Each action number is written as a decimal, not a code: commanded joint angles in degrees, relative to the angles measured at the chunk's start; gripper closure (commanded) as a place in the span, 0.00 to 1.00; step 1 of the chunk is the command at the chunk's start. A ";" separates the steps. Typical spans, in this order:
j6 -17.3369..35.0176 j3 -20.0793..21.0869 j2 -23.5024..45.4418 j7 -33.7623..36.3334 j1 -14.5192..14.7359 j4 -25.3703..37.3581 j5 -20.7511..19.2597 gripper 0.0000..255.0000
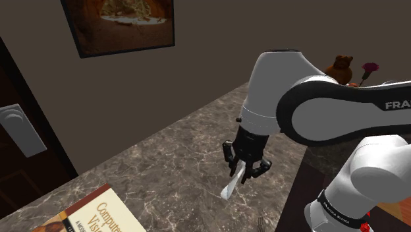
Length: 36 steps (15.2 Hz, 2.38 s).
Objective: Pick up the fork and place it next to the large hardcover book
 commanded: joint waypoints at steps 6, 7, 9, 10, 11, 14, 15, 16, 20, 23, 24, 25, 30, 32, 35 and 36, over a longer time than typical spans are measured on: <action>3.77 11.55 8.28 10.21 -2.42 9.52 0.85 1.00; 4.34 13.43 9.58 11.77 -3.15 11.04 0.58 1.00; 5.48 17.47 12.29 15.00 -5.03 14.20 -0.30 1.00; 6.04 19.69 13.69 16.67 -6.22 15.84 -0.92 1.00; 6.61 22.06 15.14 18.39 -7.60 17.53 -1.68 1.00; 8.28 30.60 19.77 23.96 -13.25 22.86 -4.90 1.00; 8.78 34.20 21.34 25.93 -15.91 24.73 -6.25 1.00; 9.24 38.35 22.88 27.94 -19.15 26.65 -7.72 1.00; 8.46 58.89 23.25 32.55 -37.55 35.43 -8.95 1.00; 5.08 67.70 17.26 32.49 -46.96 43.26 -4.37 1.00; 3.89 69.76 15.24 32.66 -49.37 46.02 -3.02 1.00; 2.71 71.64 13.30 32.98 -51.63 48.85 -1.85 1.00; -1.93 78.36 4.96 35.29 -60.42 61.82 2.36 1.00; -0.84 78.85 4.44 34.83 -60.53 61.04 2.98 1.00; 0.75 79.65 3.60 34.13 -60.77 59.98 3.95 1.00; 1.27 79.94 3.31 33.90 -60.87 59.66 4.28 1.00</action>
